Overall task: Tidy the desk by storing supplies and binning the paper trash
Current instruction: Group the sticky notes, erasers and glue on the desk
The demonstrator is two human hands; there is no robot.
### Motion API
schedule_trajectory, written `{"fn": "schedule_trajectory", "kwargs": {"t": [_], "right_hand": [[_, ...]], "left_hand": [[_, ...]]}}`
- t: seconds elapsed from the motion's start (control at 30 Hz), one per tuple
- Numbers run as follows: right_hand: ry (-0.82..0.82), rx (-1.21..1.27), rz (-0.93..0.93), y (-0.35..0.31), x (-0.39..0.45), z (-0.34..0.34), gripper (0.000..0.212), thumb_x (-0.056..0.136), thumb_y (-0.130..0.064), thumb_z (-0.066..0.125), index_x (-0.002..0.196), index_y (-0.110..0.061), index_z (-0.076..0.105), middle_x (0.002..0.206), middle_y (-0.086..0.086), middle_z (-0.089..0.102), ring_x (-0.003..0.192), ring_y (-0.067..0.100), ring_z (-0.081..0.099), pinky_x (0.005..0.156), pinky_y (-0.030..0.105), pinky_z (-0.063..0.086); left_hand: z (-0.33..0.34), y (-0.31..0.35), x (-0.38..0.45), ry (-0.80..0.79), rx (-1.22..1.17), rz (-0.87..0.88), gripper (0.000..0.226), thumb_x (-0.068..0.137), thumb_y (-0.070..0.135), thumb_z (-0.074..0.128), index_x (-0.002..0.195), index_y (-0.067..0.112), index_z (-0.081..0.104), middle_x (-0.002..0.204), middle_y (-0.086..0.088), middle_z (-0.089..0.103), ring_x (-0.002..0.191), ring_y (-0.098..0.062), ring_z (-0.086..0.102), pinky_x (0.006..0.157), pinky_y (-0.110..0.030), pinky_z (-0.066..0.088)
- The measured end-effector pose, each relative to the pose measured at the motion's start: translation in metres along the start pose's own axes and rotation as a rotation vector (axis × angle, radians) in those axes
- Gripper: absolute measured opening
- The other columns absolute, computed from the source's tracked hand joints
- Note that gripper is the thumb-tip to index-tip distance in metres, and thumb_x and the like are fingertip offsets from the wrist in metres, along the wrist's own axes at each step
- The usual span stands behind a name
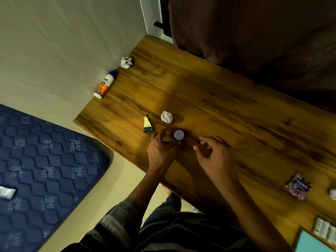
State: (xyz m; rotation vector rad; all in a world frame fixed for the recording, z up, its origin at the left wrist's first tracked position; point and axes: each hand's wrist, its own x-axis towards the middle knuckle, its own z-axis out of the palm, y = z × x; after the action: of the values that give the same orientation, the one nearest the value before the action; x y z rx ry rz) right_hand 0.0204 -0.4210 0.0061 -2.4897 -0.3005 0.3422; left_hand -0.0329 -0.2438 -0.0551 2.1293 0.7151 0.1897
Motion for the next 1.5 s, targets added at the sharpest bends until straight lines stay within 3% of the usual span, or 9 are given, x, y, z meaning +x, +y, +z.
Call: {"fn": "schedule_trajectory", "kwargs": {"t": [0.33, 0.5, 0.67, 0.8, 0.9, 1.23, 1.33, 1.43, 1.5], "right_hand": [[0.092, 0.044, 0.180, -0.006, -0.028, 0.000, 0.037, 0.090, -0.045, 0.070, 0.124, -0.031, 0.069, 0.112, -0.015, 0.070, 0.103, 0.004, 0.064, 0.086, 0.025, 0.055], [0.213, 0.106, 0.246, 0.016, -0.048, -0.017, 0.033, 0.088, -0.042, 0.074, 0.118, -0.030, 0.072, 0.103, -0.017, 0.073, 0.082, -0.006, 0.063, 0.077, 0.018, 0.056], [0.348, 0.221, 0.332, 0.054, -0.071, -0.038, 0.034, 0.080, -0.039, 0.082, 0.111, -0.027, 0.075, 0.094, -0.017, 0.072, 0.070, -0.008, 0.061, 0.069, 0.006, 0.050], [0.449, 0.282, 0.364, 0.092, -0.098, -0.054, 0.049, 0.071, -0.055, 0.077, 0.107, -0.021, 0.076, 0.094, -0.008, 0.077, 0.075, 0.005, 0.070, 0.070, 0.030, 0.061], [0.480, 0.226, 0.403, 0.123, -0.121, -0.072, 0.050, 0.064, -0.050, 0.080, 0.103, -0.020, 0.076, 0.093, -0.004, 0.078, 0.079, 0.011, 0.073, 0.074, 0.019, 0.054], [0.542, 0.330, 0.498, 0.231, -0.197, -0.139, 0.040, 0.061, -0.042, 0.091, 0.093, -0.025, 0.076, 0.083, -0.010, 0.075, 0.073, 0.003, 0.070, 0.066, 0.029, 0.057], [0.553, 0.322, 0.492, 0.258, -0.211, -0.156, 0.036, 0.063, -0.041, 0.086, 0.093, -0.026, 0.075, 0.083, -0.015, 0.074, 0.072, -0.001, 0.068, 0.062, 0.024, 0.056], [0.574, 0.304, 0.462, 0.283, -0.223, -0.173, 0.034, 0.066, -0.027, 0.088, 0.097, -0.025, 0.074, 0.086, -0.017, 0.071, 0.075, -0.002, 0.066, 0.062, 0.015, 0.052], [0.565, 0.320, 0.458, 0.300, -0.227, -0.177, 0.035, 0.069, -0.022, 0.088, 0.101, -0.026, 0.073, 0.091, -0.017, 0.071, 0.079, 0.000, 0.067, 0.067, 0.018, 0.054]], "left_hand": [[0.011, -0.013, 0.040, -0.178, 0.140, 0.294, 0.043, 0.083, 0.038, 0.079, 0.122, 0.021, 0.072, 0.117, -0.003, 0.074, 0.099, -0.021, 0.073, 0.081, -0.033, 0.062], [0.027, 0.010, 0.022, -0.232, 0.057, 0.442, 0.043, 0.073, 0.029, 0.092, 0.110, 0.015, 0.076, 0.109, -0.004, 0.077, 0.095, -0.015, 0.072, 0.078, -0.027, 0.060], [0.063, 0.057, -0.031, -0.405, 0.006, 0.496, 0.043, 0.072, 0.052, 0.079, 0.104, 0.024, 0.079, 0.105, 0.007, 0.077, 0.094, -0.003, 0.068, 0.084, -0.017, 0.055], [0.092, 0.105, -0.086, -0.540, -0.005, 0.553, 0.033, 0.068, 0.034, 0.077, 0.101, 0.029, 0.078, 0.102, 0.009, 0.076, 0.091, -0.007, 0.070, 0.079, -0.017, 0.052], [0.120, 0.123, -0.115, -0.637, -0.013, 0.570, 0.042, 0.061, 0.032, 0.076, 0.103, 0.028, 0.077, 0.105, 0.008, 0.073, 0.094, -0.008, 0.069, 0.083, -0.021, 0.055], [0.216, 0.177, -0.213, -0.663, -0.071, 0.625, 0.043, 0.060, 0.034, 0.065, 0.100, 0.025, 0.078, 0.106, 0.008, 0.071, 0.085, -0.011, 0.072, 0.073, -0.026, 0.060], [0.241, 0.192, -0.236, -0.632, -0.075, 0.642, 0.047, 0.062, 0.027, 0.074, 0.109, 0.024, 0.076, 0.107, 0.007, 0.071, 0.089, -0.007, 0.068, 0.080, -0.021, 0.056], [0.262, 0.202, -0.253, -0.689, -0.023, 0.626, 0.087, 0.063, 0.028, 0.091, 0.143, 0.027, 0.058, 0.127, 0.006, 0.066, 0.112, 0.000, 0.059, 0.098, -0.007, 0.043], [0.268, 0.205, -0.258, -0.679, 0.015, 0.567, 0.102, 0.065, 0.043, 0.089, 0.155, 0.038, 0.041, 0.142, 0.008, 0.057, 0.124, -0.003, 0.055, 0.107, -0.020, 0.045]]}}
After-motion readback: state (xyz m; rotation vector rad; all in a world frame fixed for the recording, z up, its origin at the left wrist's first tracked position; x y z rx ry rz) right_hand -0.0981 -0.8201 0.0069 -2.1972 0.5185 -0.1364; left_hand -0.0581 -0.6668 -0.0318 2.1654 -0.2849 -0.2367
